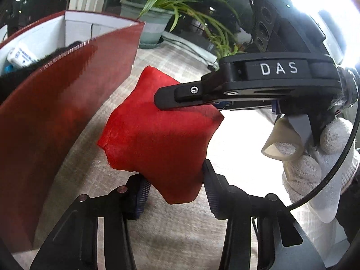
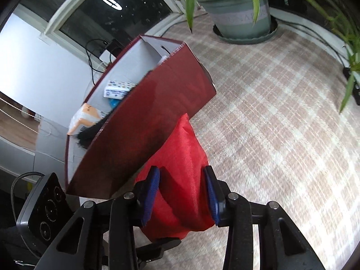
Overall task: Organize soft objects
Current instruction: 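Close the right gripper on the red pouch and lift it, then carry the red pouch over the box and open the right gripper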
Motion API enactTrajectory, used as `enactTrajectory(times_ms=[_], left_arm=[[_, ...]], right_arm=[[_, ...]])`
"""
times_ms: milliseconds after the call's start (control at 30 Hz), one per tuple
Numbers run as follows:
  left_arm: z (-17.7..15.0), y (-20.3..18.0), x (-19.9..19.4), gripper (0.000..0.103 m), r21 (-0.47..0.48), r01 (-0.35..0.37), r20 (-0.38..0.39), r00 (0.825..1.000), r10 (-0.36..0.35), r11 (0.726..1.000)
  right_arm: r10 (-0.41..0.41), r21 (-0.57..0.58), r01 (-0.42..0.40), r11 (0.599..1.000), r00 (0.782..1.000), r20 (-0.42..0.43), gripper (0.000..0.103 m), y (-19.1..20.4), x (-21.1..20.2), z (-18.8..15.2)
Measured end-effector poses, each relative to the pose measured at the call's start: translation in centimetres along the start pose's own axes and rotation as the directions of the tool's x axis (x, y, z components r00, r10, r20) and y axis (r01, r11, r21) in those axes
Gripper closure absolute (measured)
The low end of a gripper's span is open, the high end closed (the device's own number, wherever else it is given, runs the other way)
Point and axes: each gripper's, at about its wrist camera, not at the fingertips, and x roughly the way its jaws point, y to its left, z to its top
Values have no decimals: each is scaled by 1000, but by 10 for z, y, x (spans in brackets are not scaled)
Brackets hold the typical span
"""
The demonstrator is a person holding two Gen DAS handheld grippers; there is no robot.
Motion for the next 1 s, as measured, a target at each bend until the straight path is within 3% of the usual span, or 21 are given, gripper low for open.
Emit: enactTrajectory(times_ms=[500, 767, 1000], left_arm=[[22, -12, -92, 60, 64, 11, 160, 987, -22, 998], [34, 14, -131, 60, 56, -36, 215, 976, 23, 998], [53, 41, -135, 60, 27, -89, 213, 974, 81, 996]], right_arm=[[38, -101, -20, 995, 983, 182, 67, 85, -71, 15], [85, -155, -51, 987, 971, 222, 67, 129, -58, 48], [93, -179, -54, 982, 972, 214, 68, 147, -34, 71]])
